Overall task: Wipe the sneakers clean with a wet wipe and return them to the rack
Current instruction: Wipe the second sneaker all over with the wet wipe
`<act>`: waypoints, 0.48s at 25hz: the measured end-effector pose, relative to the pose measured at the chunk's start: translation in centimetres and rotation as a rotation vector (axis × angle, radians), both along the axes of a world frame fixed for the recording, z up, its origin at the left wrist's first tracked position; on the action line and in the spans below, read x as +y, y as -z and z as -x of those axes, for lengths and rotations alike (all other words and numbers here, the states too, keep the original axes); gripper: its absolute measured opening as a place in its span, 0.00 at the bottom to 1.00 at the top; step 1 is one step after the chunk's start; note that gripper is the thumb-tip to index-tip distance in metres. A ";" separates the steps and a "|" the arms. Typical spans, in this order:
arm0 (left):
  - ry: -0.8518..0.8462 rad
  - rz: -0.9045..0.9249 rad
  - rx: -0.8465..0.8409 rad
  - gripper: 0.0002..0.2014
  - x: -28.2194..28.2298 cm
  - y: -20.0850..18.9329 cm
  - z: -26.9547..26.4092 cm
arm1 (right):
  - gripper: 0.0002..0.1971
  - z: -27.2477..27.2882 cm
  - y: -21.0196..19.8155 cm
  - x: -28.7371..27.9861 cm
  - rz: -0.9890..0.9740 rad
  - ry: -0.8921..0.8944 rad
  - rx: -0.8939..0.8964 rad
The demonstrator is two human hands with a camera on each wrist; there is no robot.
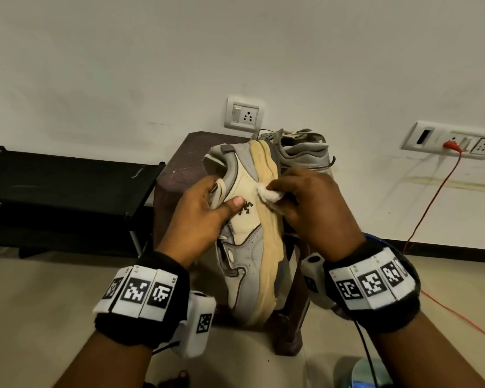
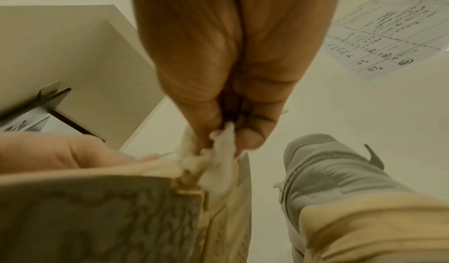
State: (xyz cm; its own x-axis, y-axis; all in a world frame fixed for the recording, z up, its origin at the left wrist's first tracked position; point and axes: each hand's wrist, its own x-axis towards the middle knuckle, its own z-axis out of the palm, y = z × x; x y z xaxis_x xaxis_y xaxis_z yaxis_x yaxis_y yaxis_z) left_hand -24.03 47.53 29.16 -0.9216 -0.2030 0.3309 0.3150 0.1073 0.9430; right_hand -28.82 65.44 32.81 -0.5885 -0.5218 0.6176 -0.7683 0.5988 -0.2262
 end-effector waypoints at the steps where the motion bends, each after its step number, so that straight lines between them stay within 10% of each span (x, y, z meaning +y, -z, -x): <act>1: -0.027 -0.033 0.031 0.10 0.2 -0.1 0.1 | 0.09 -0.5 -0.2 0.6 -0.062 -0.047 -0.051; 6: -0.095 -0.169 0.146 0.13 0.1 -0.9 0.8 | 0.10 -2.2 -0.4 2.1 -0.255 -0.179 -0.202; 12: -0.086 -0.064 0.092 0.10 1.0 -0.6 1.4 | 0.10 -0.1 1.4 0.9 0.043 0.001 0.028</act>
State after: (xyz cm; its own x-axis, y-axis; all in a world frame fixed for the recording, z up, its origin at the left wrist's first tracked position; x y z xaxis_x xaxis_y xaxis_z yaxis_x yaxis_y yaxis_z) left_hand -25.47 48.56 29.79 -0.8662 -0.3036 0.3970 0.3924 0.0787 0.9164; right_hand -28.75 66.35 31.45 -0.5708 -0.4943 0.6556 -0.7744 0.5896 -0.2296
